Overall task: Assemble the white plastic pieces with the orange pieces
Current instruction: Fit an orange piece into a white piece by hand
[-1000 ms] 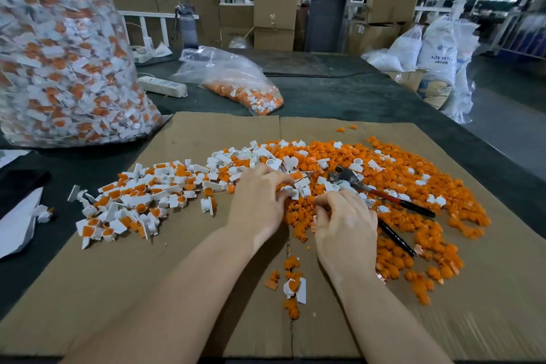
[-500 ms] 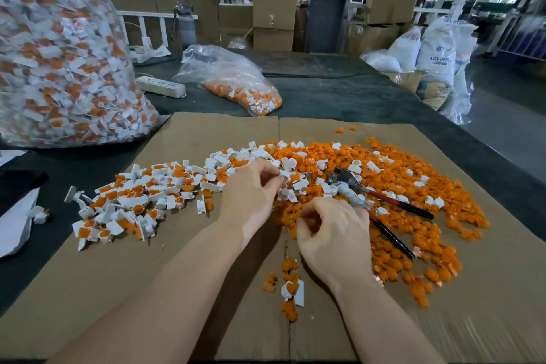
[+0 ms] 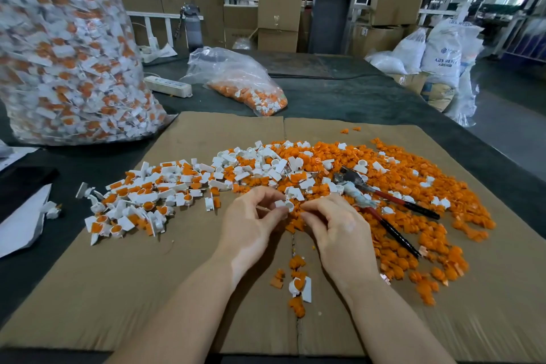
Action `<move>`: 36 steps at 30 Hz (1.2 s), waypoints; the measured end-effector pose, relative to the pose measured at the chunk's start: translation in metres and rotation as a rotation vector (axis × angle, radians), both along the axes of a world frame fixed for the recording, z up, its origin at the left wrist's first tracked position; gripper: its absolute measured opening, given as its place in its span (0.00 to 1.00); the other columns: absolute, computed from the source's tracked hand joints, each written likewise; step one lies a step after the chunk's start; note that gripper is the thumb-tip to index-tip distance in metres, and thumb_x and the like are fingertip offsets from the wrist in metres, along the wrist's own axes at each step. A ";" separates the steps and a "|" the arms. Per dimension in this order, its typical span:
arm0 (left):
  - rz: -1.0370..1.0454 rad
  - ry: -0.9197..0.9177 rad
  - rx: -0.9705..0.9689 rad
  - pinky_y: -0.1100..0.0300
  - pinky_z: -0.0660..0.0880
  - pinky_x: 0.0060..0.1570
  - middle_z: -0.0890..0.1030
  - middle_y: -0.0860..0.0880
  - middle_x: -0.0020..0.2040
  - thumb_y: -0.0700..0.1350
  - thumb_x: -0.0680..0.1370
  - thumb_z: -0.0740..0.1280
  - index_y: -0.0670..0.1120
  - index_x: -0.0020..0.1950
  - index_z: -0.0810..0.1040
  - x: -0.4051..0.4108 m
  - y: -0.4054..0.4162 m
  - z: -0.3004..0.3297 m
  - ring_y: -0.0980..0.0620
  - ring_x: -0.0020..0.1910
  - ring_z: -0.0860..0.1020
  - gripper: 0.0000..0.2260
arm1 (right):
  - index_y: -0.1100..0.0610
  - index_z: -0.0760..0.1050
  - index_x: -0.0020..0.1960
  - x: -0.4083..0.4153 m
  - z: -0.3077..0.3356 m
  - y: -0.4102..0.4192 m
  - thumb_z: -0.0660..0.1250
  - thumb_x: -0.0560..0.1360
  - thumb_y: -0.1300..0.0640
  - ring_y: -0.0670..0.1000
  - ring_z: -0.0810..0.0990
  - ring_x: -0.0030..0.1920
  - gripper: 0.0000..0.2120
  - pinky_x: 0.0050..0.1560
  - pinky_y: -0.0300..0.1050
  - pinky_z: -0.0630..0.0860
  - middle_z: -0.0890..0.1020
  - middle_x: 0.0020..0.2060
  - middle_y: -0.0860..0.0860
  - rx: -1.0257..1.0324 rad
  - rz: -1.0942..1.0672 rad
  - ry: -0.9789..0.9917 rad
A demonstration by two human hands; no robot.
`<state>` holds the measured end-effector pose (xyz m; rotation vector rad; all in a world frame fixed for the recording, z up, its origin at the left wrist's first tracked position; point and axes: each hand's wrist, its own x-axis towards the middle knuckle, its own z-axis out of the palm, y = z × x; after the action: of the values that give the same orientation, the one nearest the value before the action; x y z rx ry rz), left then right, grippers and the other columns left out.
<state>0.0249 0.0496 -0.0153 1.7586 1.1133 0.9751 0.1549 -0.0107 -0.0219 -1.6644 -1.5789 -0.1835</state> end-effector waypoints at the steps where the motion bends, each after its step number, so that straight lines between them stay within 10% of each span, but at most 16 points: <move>1: -0.006 0.013 0.002 0.58 0.78 0.46 0.81 0.50 0.42 0.45 0.75 0.70 0.50 0.52 0.78 -0.001 0.000 -0.001 0.53 0.42 0.80 0.06 | 0.59 0.81 0.45 0.001 0.001 0.000 0.71 0.71 0.62 0.45 0.78 0.41 0.03 0.42 0.26 0.71 0.80 0.39 0.50 0.005 0.028 0.061; 10: -0.113 0.191 0.126 0.71 0.70 0.42 0.78 0.60 0.41 0.47 0.76 0.68 0.54 0.51 0.78 0.002 0.000 -0.004 0.61 0.42 0.76 0.05 | 0.49 0.76 0.49 0.002 0.003 -0.001 0.65 0.75 0.65 0.44 0.80 0.44 0.12 0.45 0.38 0.79 0.80 0.42 0.46 -0.012 0.180 0.519; 20: -0.121 0.105 0.152 0.66 0.70 0.56 0.78 0.59 0.52 0.46 0.77 0.66 0.51 0.59 0.79 -0.001 -0.005 0.000 0.60 0.54 0.76 0.11 | 0.48 0.75 0.45 0.005 0.002 0.002 0.66 0.75 0.61 0.36 0.76 0.44 0.07 0.42 0.25 0.70 0.78 0.39 0.41 -0.062 0.102 0.493; 25: -0.095 0.082 0.141 0.78 0.67 0.48 0.79 0.60 0.50 0.45 0.77 0.67 0.52 0.57 0.80 -0.003 -0.004 -0.001 0.63 0.50 0.76 0.10 | 0.50 0.75 0.44 0.005 0.001 0.004 0.66 0.75 0.60 0.37 0.75 0.42 0.06 0.41 0.25 0.70 0.78 0.38 0.43 -0.072 0.104 0.517; 36: -0.031 -0.063 -0.018 0.68 0.77 0.41 0.82 0.51 0.39 0.43 0.76 0.68 0.52 0.44 0.77 -0.003 -0.002 -0.001 0.58 0.38 0.80 0.04 | 0.47 0.73 0.37 0.002 -0.001 0.003 0.68 0.73 0.58 0.43 0.75 0.34 0.09 0.34 0.32 0.72 0.77 0.32 0.45 -0.115 0.092 0.370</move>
<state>0.0220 0.0477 -0.0165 1.7136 1.0489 0.9920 0.1574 -0.0078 -0.0233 -1.5985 -1.3989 0.2548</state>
